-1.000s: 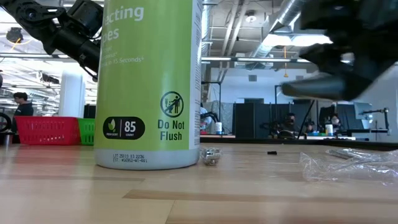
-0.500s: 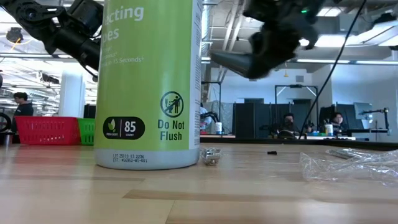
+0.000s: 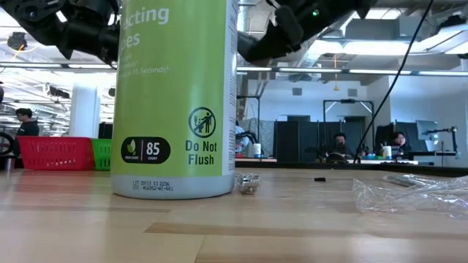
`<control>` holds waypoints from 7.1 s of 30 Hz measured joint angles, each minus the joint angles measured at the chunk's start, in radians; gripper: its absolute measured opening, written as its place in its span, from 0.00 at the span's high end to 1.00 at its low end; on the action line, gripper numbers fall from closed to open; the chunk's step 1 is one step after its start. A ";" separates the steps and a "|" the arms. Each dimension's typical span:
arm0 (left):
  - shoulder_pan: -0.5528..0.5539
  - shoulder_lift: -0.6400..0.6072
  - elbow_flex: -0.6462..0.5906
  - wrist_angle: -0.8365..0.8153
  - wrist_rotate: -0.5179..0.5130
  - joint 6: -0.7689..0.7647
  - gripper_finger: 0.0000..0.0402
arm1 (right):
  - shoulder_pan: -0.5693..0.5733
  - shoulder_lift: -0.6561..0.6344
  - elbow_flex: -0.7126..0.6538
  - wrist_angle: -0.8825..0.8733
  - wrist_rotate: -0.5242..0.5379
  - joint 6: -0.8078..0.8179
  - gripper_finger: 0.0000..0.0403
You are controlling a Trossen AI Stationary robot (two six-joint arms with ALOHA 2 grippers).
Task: Pick & Place Travel size toiletries
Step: Put the gray deodorant into the top green bin
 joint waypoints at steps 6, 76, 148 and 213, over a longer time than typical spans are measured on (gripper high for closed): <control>-0.043 0.028 0.000 0.171 0.004 0.009 0.54 | -0.018 0.000 0.000 0.135 0.000 -0.013 0.53; -0.075 0.399 0.031 0.730 0.101 0.129 0.47 | -0.043 0.227 0.138 0.264 -0.034 -0.040 0.53; -0.099 0.373 0.040 0.644 0.070 0.128 0.50 | -0.081 0.251 0.146 0.155 -0.126 0.055 0.45; 0.470 0.014 -0.046 -0.243 -0.632 -0.081 0.50 | -0.061 0.251 0.146 0.037 -0.128 0.120 0.45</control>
